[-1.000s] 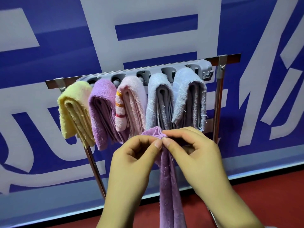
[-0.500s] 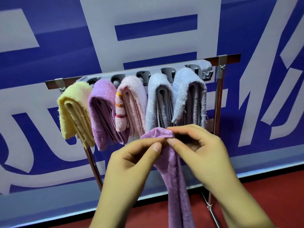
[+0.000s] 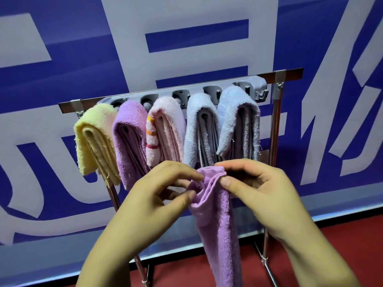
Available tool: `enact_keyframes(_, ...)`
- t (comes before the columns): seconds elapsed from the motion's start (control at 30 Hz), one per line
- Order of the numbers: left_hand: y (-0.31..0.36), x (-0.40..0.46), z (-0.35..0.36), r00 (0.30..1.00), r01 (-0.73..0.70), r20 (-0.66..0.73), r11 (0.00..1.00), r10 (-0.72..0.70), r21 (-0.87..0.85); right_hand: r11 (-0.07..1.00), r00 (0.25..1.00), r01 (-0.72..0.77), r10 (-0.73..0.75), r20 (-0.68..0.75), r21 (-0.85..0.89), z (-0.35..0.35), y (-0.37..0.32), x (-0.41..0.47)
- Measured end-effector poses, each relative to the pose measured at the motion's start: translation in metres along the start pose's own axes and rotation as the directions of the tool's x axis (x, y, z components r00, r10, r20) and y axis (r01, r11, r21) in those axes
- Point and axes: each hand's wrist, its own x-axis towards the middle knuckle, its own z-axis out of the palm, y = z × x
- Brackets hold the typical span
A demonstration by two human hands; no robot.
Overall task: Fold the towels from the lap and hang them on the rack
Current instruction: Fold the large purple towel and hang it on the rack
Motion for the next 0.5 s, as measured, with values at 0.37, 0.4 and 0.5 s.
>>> enact_keyframes(0.37,0.006,0.002,-0.008,0.986,-0.024,0.166,0.979,-0.01,0.202,0.999,0.997,-0.032,0.031,0.075,0.01,-0.007,-0.004,0.0)
enact_keyframes(0.4,0.006,0.001,-0.01,0.983,-0.044,0.185,0.98,0.007,0.195,0.999,0.996,-0.035,0.033,0.083,0.022,-0.007,-0.004,0.0)
enact_keyframes(0.5,0.005,-0.001,-0.011,0.971,-0.08,0.233,0.987,0.046,0.14,0.998,0.993,-0.05,0.044,0.106,0.049,-0.007,-0.004,0.001)
